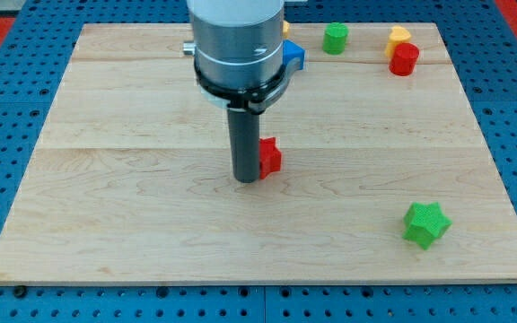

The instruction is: Move the red star towards the blue triangle

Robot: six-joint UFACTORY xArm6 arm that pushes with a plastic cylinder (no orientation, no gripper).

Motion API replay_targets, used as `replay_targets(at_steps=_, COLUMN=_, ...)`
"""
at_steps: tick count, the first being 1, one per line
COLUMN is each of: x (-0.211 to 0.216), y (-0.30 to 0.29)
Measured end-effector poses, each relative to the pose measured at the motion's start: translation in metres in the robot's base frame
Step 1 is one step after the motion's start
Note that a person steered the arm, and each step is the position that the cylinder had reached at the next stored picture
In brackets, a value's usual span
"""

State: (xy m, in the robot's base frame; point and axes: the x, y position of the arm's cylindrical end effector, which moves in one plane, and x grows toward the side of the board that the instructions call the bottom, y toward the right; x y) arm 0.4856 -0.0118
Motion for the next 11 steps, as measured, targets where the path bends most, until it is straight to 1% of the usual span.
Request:
replay_targets(at_steps=1, x=-0.012, y=0.011)
replay_targets(at_steps=3, x=-0.061, y=0.035)
replay_targets(at_steps=5, x=-0.084, y=0.063)
replay_targets(at_steps=8, x=-0.136, y=0.074)
replay_targets(at_steps=10, x=-0.112, y=0.085)
replay_targets(at_steps=11, x=-0.126, y=0.102)
